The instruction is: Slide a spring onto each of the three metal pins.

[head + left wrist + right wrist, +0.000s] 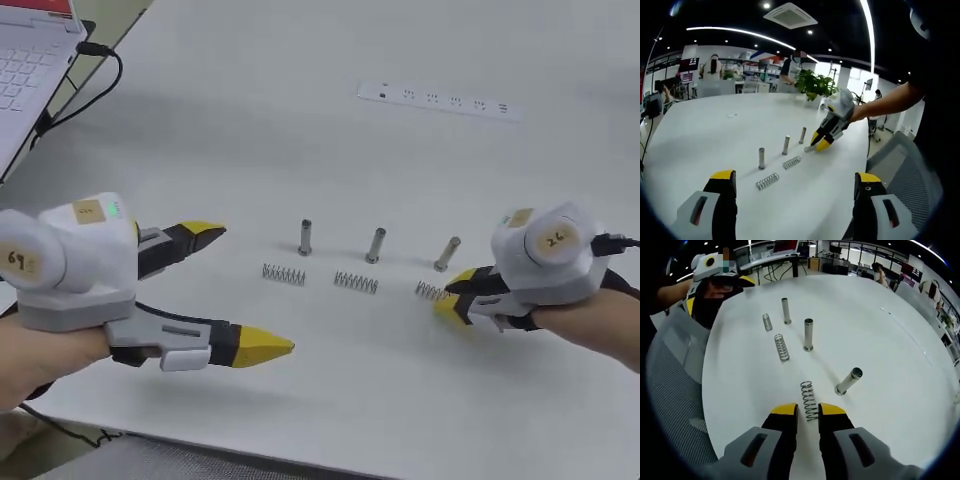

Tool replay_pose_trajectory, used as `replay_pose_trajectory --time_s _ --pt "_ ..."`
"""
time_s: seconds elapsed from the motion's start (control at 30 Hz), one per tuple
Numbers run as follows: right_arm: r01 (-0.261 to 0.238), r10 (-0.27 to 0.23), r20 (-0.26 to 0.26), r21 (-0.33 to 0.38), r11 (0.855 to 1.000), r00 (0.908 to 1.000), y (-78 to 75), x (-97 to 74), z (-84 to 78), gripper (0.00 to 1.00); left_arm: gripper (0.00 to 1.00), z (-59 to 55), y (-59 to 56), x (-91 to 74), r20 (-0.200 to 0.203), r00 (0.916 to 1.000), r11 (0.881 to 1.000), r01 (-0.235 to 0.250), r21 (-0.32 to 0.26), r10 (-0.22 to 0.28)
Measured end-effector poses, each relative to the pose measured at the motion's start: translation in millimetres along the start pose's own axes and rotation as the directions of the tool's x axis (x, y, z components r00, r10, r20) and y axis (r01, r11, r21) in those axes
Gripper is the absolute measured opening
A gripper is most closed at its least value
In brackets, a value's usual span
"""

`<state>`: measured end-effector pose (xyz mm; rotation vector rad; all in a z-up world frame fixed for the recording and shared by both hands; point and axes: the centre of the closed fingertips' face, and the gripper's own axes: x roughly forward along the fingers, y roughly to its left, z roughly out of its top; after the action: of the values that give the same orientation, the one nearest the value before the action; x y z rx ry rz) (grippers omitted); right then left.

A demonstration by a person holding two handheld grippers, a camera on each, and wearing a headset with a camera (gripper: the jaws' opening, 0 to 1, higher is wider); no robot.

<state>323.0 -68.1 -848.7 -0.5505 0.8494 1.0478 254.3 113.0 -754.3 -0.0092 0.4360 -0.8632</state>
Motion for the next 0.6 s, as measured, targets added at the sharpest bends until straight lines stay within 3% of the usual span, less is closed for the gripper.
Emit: replay_pose_trajectory --time_s 0.3,0.6 --pt "-0.014 0.012 -0.041 -0.032 0.999 0.9991 2.7 3.8 -6.8 0.10 0.95 -1.3 -1.0 0.9 -0.003 1.0000 1.000 0.003 0.000 -0.003" --pt "-0.008 0.007 -0.030 -0.037 0.999 0.9995 5.7 -4.6 -2.7 0.08 0.95 -1.0 -2.3 0.7 -0.001 1.0000 1.000 0.003 0.000 -0.003"
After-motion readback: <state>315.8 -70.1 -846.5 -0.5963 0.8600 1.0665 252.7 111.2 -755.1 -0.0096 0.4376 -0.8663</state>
